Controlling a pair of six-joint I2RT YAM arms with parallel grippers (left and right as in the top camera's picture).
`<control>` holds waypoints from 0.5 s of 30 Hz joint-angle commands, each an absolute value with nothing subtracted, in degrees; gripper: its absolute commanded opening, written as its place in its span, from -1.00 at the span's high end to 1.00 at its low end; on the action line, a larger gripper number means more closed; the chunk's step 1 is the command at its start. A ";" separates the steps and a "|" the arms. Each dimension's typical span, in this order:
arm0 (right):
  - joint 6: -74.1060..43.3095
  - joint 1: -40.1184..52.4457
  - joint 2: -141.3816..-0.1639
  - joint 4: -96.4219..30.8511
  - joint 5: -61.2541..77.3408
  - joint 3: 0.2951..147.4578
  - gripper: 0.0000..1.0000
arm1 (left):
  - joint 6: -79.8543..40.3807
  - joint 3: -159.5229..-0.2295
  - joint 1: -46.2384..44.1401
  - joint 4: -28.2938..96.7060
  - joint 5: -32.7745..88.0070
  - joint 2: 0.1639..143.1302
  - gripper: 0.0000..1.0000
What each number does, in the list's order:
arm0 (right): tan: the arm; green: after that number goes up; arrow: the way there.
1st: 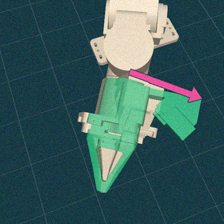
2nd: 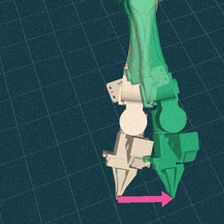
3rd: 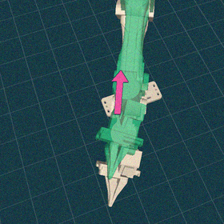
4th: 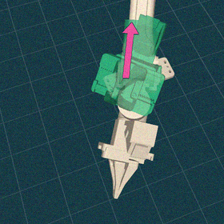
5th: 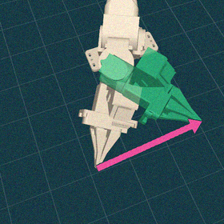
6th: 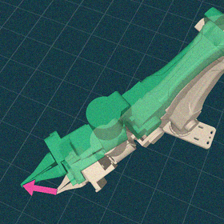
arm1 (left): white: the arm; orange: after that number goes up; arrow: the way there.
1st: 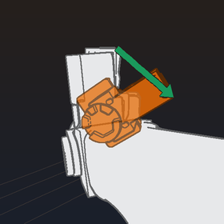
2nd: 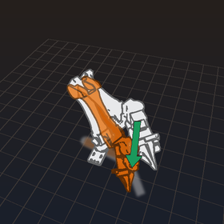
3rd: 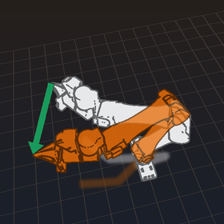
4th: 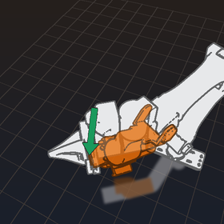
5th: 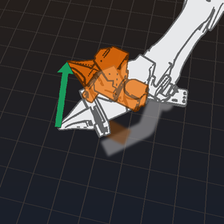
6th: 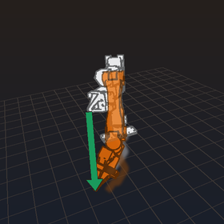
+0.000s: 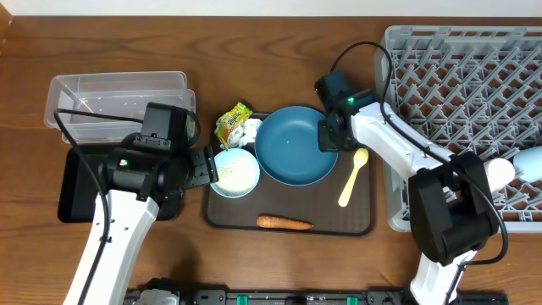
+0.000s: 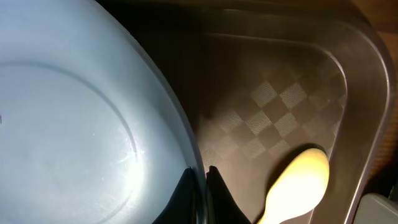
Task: Sort waste into correct bins and load items into the dishwasher rack
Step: 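Move the right gripper to the blue bowl rim and grasp it, then carry the blue bowl with the right gripper into the dish rack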
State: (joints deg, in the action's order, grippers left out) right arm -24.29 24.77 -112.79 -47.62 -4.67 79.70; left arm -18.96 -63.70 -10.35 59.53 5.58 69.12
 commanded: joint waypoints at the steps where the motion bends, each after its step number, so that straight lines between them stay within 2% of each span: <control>1: -23.70 22.74 -111.15 -47.53 -7.55 79.75 0.98 | -17.82 -64.20 -10.33 59.79 4.89 69.21 -0.45; 5: -19.75 19.62 -106.98 -47.53 -7.51 80.66 0.98 | -17.82 -64.20 -10.33 59.79 4.86 69.21 -0.45; 10: -8.97 16.12 -98.83 -46.15 -8.43 82.37 0.98 | -17.82 -64.20 -10.33 59.75 4.89 69.21 -0.45; 15: -8.43 11.57 -90.11 -42.85 -17.12 83.70 0.98 | -17.82 -64.20 -10.33 59.77 4.89 69.21 -0.45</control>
State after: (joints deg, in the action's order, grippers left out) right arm -11.42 13.98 -95.74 -44.45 -10.07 80.93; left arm -18.96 -63.70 -10.35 59.59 5.58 69.12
